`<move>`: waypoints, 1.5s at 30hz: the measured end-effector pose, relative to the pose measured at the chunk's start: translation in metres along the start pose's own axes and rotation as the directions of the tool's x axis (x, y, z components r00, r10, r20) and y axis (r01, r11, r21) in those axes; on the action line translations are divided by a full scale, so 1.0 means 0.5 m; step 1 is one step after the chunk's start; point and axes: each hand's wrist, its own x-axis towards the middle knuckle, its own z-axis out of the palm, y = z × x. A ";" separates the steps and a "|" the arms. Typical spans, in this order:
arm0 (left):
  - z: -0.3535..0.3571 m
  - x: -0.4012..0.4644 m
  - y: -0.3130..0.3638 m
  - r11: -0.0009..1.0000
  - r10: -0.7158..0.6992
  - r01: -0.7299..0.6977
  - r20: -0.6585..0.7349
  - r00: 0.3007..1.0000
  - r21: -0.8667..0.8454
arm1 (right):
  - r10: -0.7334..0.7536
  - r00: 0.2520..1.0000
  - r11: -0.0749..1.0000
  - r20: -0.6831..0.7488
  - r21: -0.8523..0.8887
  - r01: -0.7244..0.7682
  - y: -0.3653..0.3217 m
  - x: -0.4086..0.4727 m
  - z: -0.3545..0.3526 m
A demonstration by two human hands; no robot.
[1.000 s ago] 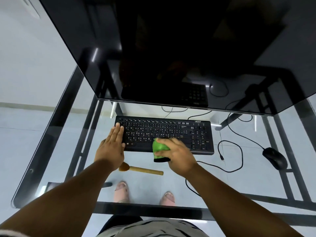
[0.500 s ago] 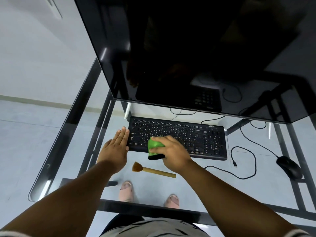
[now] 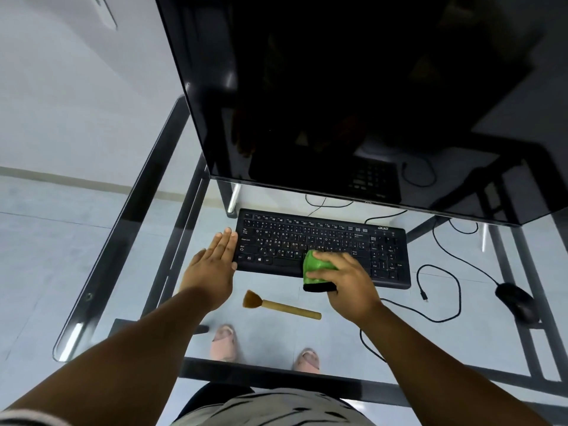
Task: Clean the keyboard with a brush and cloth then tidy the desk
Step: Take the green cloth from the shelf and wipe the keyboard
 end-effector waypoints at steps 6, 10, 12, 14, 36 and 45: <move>-0.004 -0.005 0.010 0.999 -0.035 0.035 -0.025 0.999 -0.005 | 0.024 1.000 0.997 0.003 0.070 -0.024 0.008 -0.012 -0.004; -0.015 -0.008 0.023 0.999 -0.044 0.042 -0.088 0.995 -0.023 | 0.272 0.955 0.907 -0.115 0.363 -0.215 0.009 -0.001 -0.030; -0.023 -0.008 0.033 0.999 -0.036 0.032 -0.127 0.991 -0.029 | 0.467 0.880 0.789 -0.086 0.490 -0.371 0.004 0.008 -0.048; -0.029 -0.007 0.045 0.998 -0.029 0.018 -0.174 0.984 -0.064 | 0.628 0.778 0.642 -0.005 0.568 -0.515 0.008 0.016 -0.061; -0.072 0.050 0.349 -0.218 0.056 0.606 0.611 0.790 -0.765 | 0.607 0.706 -0.333 0.364 0.924 -0.189 0.014 0.028 -0.166; -0.103 0.087 0.393 -0.510 -0.148 0.305 0.432 0.890 -0.804 | 0.517 0.794 -0.137 0.321 0.946 -0.293 0.029 -0.015 -0.165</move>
